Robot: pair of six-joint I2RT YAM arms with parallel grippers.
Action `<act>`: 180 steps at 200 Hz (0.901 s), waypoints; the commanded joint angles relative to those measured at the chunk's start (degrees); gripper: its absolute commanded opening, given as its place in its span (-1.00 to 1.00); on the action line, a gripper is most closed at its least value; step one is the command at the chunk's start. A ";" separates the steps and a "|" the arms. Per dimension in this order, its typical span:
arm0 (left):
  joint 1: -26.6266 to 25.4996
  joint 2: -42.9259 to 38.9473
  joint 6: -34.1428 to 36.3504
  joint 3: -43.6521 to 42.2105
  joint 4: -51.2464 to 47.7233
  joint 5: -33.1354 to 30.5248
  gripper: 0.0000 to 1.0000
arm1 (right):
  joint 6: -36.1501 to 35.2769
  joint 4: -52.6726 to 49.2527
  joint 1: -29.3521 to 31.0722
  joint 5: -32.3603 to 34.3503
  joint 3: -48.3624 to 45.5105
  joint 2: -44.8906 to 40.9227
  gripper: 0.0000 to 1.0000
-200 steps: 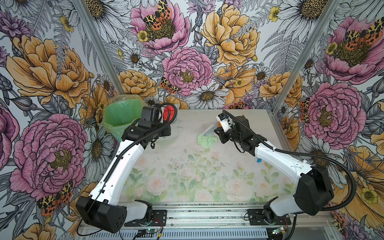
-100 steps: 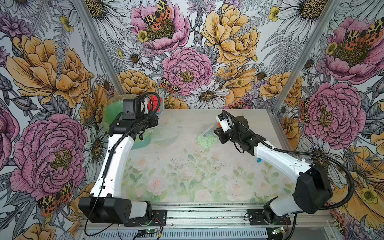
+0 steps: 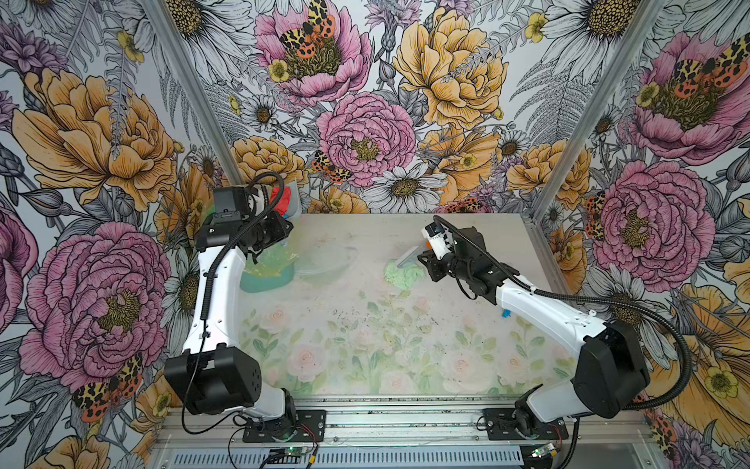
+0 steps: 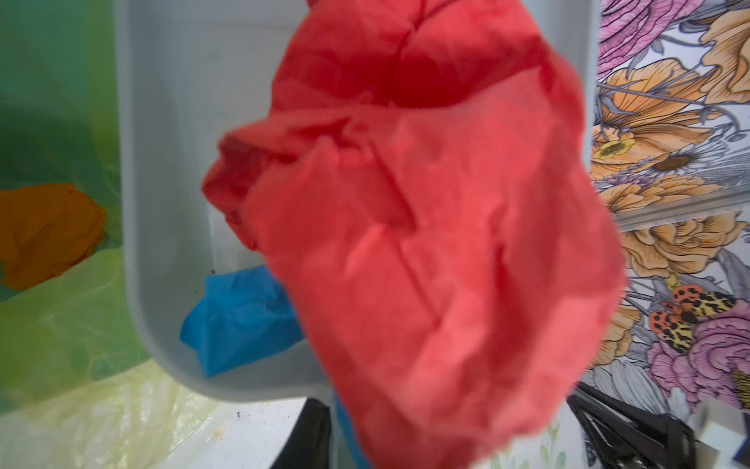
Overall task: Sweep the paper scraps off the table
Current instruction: 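Carry the dustpan with red and blue scraps to the green bin, left gripper, then tip the dustpan over the green bin with the left gripper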
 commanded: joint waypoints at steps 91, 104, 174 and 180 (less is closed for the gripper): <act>9.78 -1.80 -13.38 -6.05 13.83 20.97 -1.00 | 0.61 0.94 -0.41 -0.84 -1.12 -0.59 -1.00; 10.39 -1.80 -14.75 -6.85 15.50 22.10 -1.00 | 0.44 0.91 -0.45 -0.84 -1.20 -0.68 -1.00; 12.15 -2.82 -27.35 -12.36 29.36 30.32 -1.00 | 0.59 0.94 -0.51 -0.83 -1.91 -1.20 -1.00; 12.18 -2.94 -28.44 -12.72 30.45 30.87 -1.00 | 0.61 0.90 -0.54 -0.84 -1.99 -1.25 -1.00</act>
